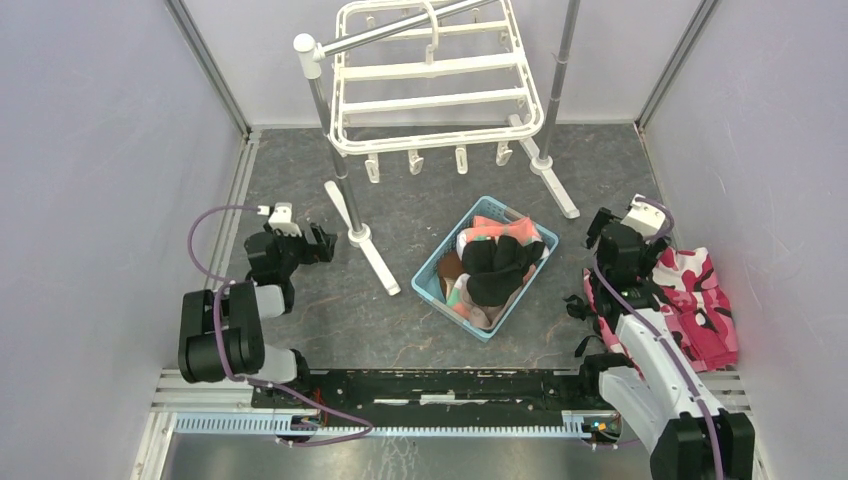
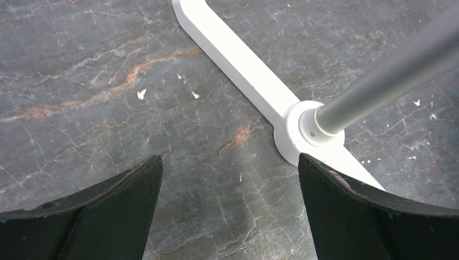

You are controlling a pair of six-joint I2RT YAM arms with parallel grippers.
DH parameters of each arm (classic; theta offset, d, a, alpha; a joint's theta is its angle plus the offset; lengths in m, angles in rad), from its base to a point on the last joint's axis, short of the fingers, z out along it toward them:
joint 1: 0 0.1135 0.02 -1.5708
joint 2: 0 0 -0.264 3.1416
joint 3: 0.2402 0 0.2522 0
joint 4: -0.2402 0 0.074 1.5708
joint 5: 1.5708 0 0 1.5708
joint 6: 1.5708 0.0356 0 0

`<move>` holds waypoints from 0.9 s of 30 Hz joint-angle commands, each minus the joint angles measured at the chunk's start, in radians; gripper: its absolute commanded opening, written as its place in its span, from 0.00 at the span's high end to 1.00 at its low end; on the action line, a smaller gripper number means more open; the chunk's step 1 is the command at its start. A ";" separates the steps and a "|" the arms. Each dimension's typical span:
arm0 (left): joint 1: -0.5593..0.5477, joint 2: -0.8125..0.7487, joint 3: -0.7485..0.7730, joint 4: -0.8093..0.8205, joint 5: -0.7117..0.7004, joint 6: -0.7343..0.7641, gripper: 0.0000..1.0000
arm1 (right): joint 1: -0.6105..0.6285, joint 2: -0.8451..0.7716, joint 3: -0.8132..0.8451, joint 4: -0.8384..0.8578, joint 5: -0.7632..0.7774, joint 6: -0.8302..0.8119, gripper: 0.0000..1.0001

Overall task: Remove the socks clipped to the hanger
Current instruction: Reset both arms

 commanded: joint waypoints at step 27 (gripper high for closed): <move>-0.131 0.152 -0.127 0.557 -0.271 0.013 0.00 | -0.019 0.383 -0.173 0.769 -0.078 -0.212 0.02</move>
